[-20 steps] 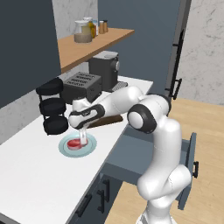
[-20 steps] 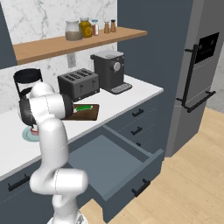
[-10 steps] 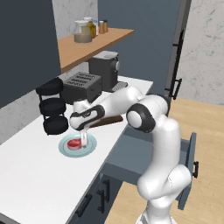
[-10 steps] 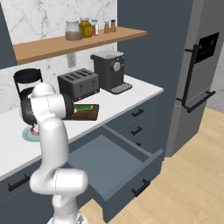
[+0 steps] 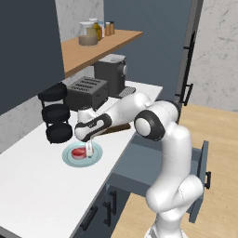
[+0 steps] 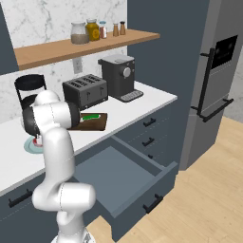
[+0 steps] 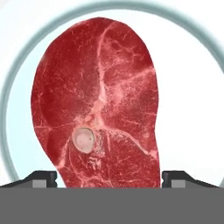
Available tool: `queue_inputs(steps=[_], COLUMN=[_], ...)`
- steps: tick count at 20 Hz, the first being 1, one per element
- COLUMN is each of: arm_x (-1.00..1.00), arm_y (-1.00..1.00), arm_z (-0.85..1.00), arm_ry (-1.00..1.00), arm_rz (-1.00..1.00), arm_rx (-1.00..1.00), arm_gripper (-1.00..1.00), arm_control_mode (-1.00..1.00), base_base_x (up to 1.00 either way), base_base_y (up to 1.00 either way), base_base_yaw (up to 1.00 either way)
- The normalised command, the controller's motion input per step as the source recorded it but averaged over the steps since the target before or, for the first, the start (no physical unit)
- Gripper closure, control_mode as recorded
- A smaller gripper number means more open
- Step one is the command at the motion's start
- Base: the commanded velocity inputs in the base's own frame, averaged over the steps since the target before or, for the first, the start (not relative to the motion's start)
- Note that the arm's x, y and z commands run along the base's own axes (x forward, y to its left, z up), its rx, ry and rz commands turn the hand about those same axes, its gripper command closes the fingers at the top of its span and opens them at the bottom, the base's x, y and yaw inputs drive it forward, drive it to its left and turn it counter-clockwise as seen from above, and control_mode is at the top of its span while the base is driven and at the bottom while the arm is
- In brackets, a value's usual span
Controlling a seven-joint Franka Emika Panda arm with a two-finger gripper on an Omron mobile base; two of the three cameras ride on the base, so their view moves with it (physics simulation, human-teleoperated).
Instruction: Pick up the knife from the drawer and place it on the cutting board. Then place the meat from the plate to the cutting board.
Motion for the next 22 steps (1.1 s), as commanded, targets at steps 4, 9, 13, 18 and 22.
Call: queue_inputs(steps=[4,9,13,18,22], arm_x=[0.00,0.00,0.00,-0.01,0.13], arm_y=[0.01,0.00,-0.03,-0.49,-0.75], arm_z=[0.00,0.00,0.01,0.30,0.45], arm_ry=[0.00,0.00,0.00,0.00,0.06], arm_rz=[0.00,0.00,0.00,-0.04,-0.14], arm_rx=[0.00,0.00,0.00,0.00,0.00], arm_gripper=[1.00,1.00,1.00,1.00,1.00], arm_control_mode=[-1.00,-1.00,-1.00,-1.00,-1.00], base_base_x=[0.00,0.00,0.00,0.00,0.00], base_base_y=[0.00,0.00,0.00,0.00,0.00], base_base_yaw=[0.00,0.00,0.00,0.00,0.00])
